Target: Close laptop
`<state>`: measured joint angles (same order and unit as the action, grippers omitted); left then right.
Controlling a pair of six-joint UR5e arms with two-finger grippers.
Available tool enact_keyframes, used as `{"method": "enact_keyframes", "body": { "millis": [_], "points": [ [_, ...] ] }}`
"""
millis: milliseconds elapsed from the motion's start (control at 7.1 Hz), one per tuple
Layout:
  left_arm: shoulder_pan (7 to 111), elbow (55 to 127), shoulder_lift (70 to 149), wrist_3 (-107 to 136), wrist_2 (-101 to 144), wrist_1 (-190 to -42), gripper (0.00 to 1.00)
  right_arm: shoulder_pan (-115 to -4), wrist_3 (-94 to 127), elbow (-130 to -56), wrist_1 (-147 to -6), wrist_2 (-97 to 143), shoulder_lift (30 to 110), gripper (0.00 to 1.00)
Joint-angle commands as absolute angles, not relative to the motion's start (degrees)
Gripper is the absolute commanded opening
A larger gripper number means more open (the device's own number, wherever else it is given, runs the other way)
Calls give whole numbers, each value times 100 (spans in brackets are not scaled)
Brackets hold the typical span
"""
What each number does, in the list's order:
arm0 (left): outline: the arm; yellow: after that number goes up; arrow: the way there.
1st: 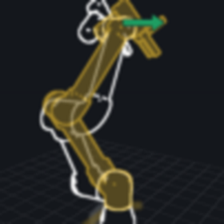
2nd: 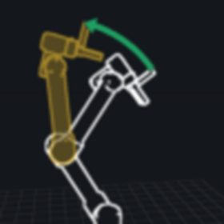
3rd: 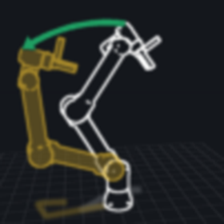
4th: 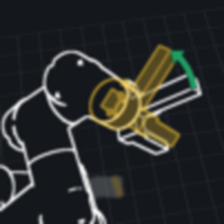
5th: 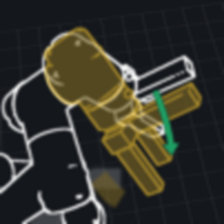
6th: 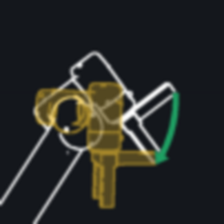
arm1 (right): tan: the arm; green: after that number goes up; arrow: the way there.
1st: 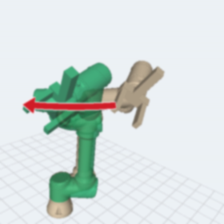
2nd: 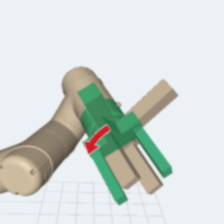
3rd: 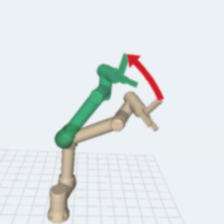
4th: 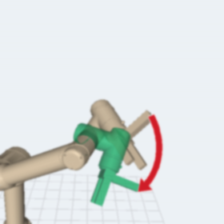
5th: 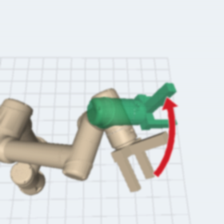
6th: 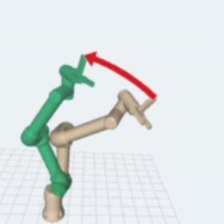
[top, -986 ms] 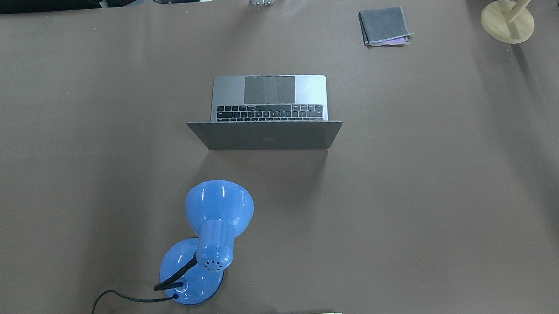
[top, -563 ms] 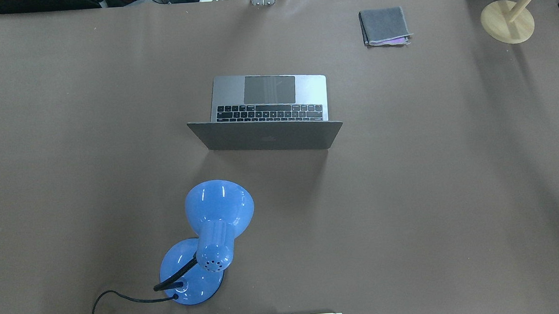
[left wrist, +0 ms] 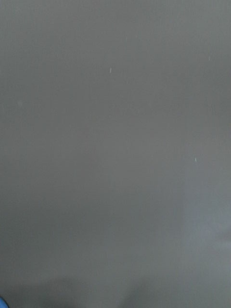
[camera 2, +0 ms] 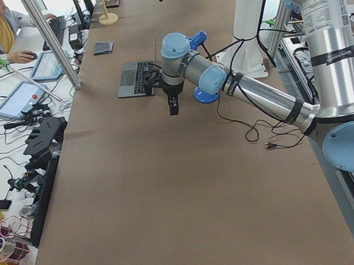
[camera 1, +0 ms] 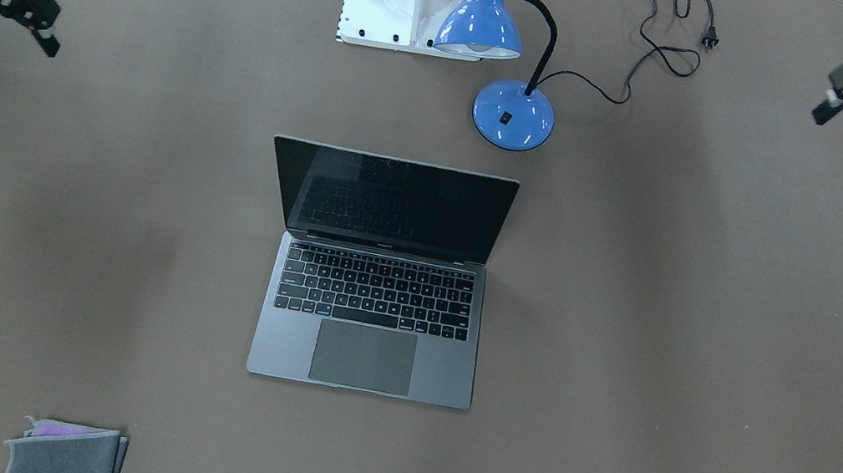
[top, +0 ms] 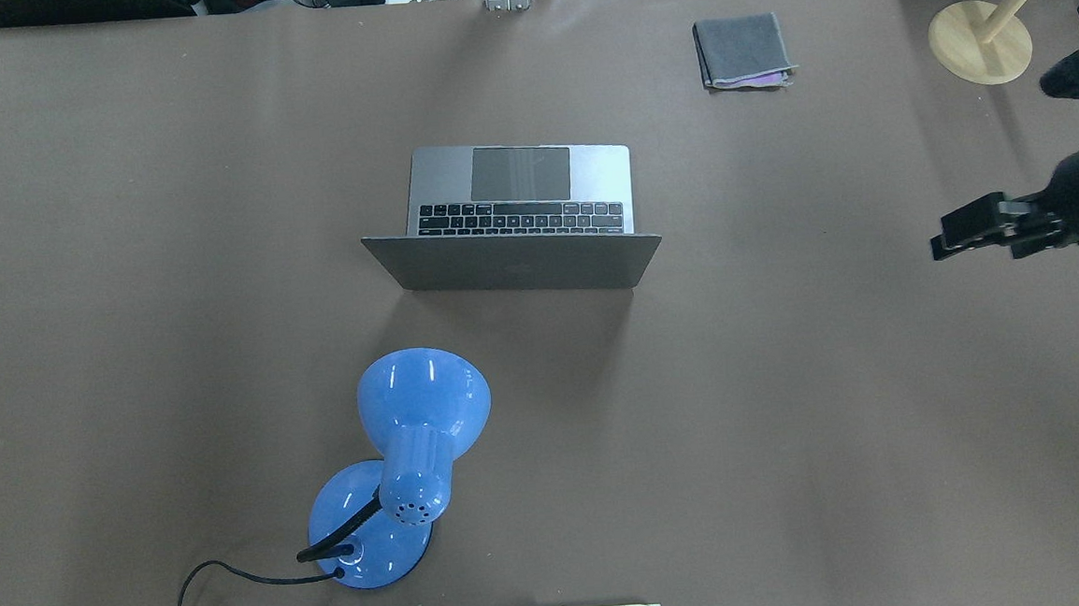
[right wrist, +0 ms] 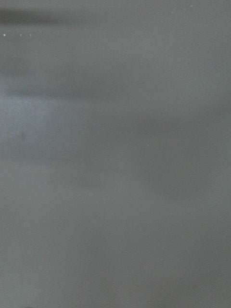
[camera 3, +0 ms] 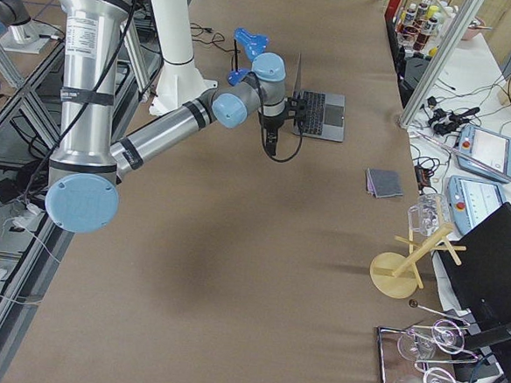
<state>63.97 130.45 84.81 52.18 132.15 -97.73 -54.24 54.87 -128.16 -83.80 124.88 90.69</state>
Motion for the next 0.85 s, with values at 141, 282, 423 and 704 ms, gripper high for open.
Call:
{"method": "enact_keyframes", "body": {
  "millis": [141,282,423,704],
  "points": [
    [4479,13079,9909,7598,12360,-9721,0,-4117,7363,-12964,-8446,12000,8071,0],
    [3978,12869,10575,7985,11827,-9251,0,-3713,7496,-12920,-8551,11675,7825,0],
    [3773,12441,11644,8007,11604,-8211,0,-3500,7497,-12842,-8830,11393,7492,0],
    [3490,12033,12111,7989,11112,-7963,0,-3358,7506,-12316,-8991,11198,6858,0]
  ]
}}
